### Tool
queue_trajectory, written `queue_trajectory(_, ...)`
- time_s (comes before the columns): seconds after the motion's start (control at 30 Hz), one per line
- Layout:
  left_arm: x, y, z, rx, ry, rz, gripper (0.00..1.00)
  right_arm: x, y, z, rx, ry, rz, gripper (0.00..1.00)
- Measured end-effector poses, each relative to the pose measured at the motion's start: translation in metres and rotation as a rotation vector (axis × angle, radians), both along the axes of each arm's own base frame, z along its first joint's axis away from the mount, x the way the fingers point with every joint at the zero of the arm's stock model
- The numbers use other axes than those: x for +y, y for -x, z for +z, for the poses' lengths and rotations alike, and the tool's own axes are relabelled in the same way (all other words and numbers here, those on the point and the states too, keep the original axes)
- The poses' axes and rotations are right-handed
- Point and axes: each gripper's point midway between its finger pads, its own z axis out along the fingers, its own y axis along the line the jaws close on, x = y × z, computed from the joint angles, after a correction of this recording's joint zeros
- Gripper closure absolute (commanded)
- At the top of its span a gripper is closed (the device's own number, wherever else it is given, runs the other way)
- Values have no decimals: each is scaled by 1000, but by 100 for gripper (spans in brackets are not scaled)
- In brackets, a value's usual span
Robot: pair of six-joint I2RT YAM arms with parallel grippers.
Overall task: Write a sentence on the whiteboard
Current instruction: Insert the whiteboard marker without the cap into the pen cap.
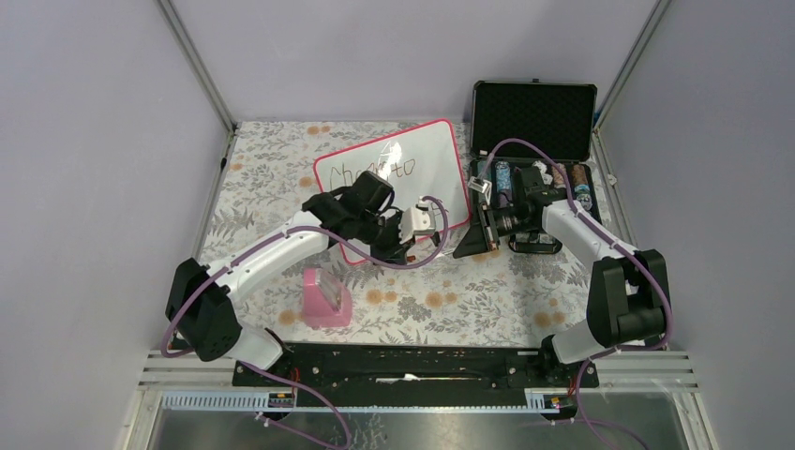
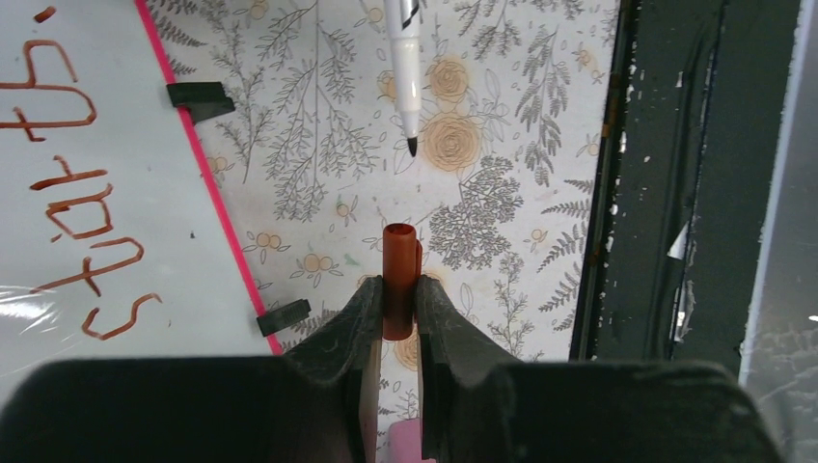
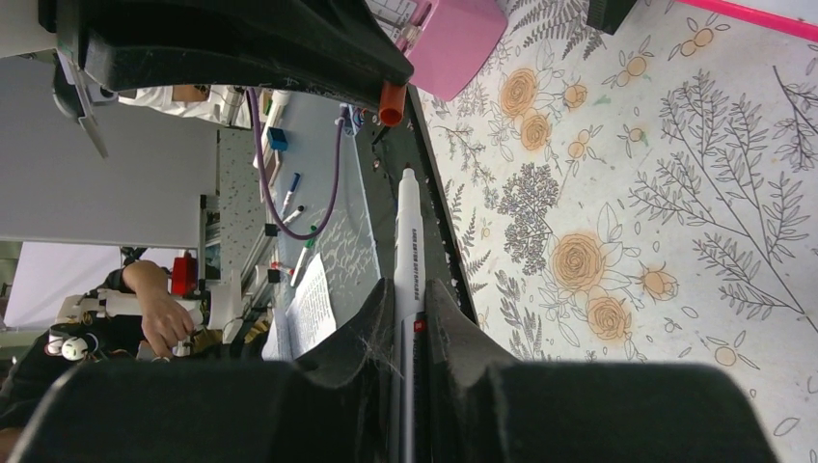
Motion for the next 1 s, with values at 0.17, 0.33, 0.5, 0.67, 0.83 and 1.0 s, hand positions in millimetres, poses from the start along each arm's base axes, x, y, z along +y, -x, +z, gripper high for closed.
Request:
queue_trajectory(0.17,-3,9,2,35,24,-31,100,4,3,1,0,-3,17,100)
queue_trajectory(0.33,-5,13,4,53,39,-46,100,7,5,1,-5,-4,27,100)
queue_trajectory(0.5,-6,14,4,56,44,-49,100,8,6,3,-6,-14,34,100)
queue_trajectory(0.67,-6,13,3,55,42,-43,100,9,8,6,-10,-27,43,100)
queue_trajectory(0.83,-5,13,3,59,41,-35,100,11,10,8,-15,-31,50,100)
queue_trajectory(1.0,-6,13,3,62,42,-31,100,12,12,8,-15,-31,58,100)
